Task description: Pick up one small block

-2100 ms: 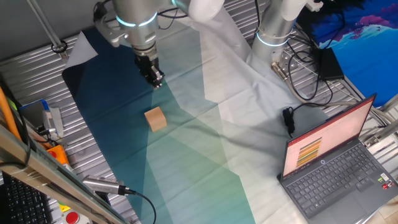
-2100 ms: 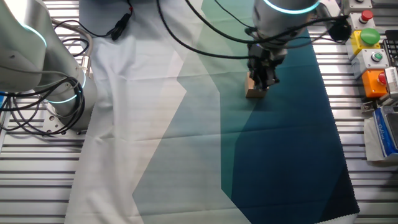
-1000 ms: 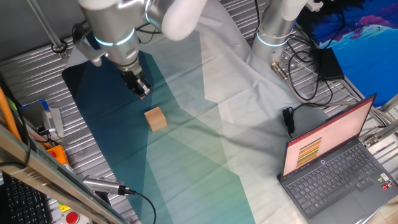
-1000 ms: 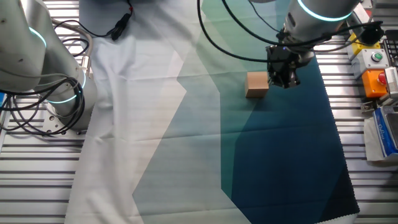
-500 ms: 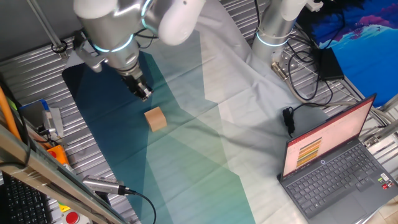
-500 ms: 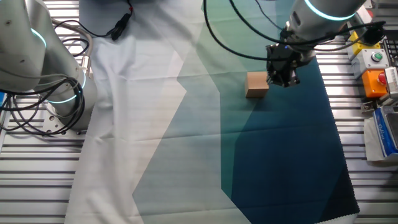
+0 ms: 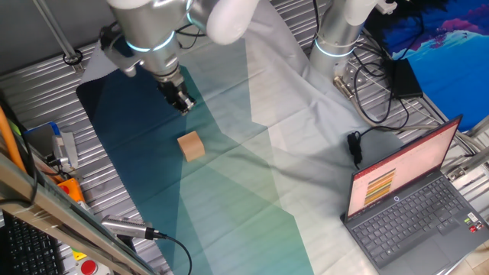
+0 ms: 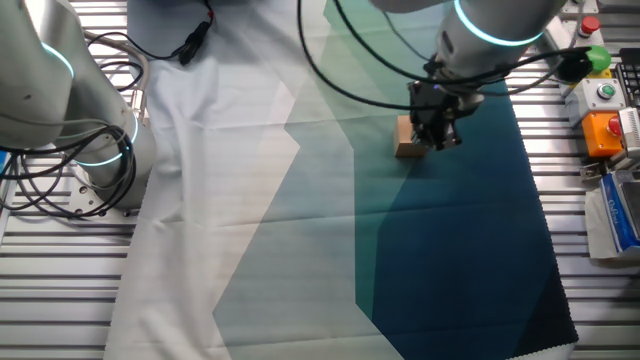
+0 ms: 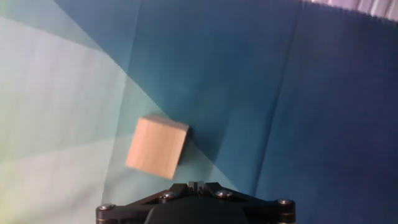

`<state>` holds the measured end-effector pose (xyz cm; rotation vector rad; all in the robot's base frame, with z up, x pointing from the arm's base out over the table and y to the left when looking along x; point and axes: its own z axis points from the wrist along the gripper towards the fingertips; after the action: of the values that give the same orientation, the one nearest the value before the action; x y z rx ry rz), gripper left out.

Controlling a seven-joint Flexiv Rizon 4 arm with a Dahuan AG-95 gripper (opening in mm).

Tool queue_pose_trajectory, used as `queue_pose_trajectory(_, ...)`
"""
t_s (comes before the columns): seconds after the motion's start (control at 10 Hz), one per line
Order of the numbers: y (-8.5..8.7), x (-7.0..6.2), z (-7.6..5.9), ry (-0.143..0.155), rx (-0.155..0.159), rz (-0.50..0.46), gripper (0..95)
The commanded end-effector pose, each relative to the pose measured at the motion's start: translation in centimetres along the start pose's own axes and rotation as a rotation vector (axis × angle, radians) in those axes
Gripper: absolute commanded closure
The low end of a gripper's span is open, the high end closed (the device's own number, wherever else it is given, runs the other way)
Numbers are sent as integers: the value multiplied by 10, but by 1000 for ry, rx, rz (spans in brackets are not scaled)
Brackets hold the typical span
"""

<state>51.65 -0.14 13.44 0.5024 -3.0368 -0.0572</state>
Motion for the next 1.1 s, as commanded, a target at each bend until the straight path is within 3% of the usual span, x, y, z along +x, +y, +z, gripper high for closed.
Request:
queue_pose_trajectory(0.1,1,8,-1,1,2,2,950)
queue_pose_trajectory(0.4,3,8,-1,8,1,9,950)
queue_pose_trajectory(1.1,-1,-37,-8,29,-9,6,950)
